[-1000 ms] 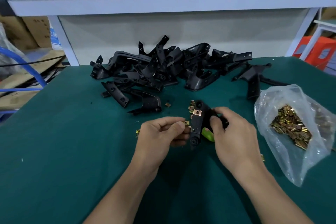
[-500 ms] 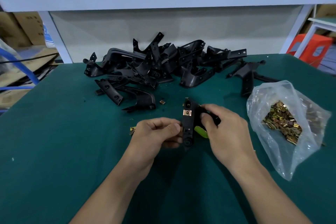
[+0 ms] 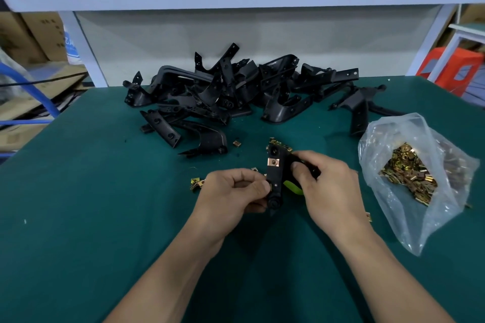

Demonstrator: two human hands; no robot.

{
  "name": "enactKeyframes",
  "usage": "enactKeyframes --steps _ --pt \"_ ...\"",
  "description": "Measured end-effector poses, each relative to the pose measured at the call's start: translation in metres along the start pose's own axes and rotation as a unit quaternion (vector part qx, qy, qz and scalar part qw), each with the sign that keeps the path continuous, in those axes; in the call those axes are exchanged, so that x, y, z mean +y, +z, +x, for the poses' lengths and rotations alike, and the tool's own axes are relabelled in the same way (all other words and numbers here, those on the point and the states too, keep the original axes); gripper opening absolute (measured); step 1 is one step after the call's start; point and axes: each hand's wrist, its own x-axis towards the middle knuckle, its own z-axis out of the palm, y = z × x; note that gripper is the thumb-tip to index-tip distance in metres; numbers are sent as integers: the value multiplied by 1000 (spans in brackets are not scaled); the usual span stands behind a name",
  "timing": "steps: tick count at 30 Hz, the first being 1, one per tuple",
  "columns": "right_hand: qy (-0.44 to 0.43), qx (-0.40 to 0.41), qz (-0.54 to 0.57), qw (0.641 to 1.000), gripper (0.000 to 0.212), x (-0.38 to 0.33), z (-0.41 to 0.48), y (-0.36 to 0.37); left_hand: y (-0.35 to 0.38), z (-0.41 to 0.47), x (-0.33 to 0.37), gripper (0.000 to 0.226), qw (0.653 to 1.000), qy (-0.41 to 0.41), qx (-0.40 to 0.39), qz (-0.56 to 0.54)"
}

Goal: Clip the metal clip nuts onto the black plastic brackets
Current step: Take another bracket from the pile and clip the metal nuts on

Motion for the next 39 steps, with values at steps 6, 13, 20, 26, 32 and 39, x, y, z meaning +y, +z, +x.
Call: enactKeyframes --steps 6,13,20,26,32,39 --pt "0 11 36 999 18 2 4 -4 4 3 -1 14 997 -20 -3 -75" --pt "-9 1 30 1000 17 5 5 -3 2 4 -4 8 997 -43 -21 -62" --pt "-2 -9 32 999 20 5 4 -3 2 5 -5 17 993 -61 -61 -82" --pt "5 -14 29 999 17 3 4 -5 -2 6 -3 12 993 -67 -71 -63" --pt "8 -32 34 999 17 -1 3 -5 -5 5 0 21 985 -99 -116 -77" --pt "4 -53 32 998 19 -2 3 -7 -5 3 2 25 979 -105 -147 -99"
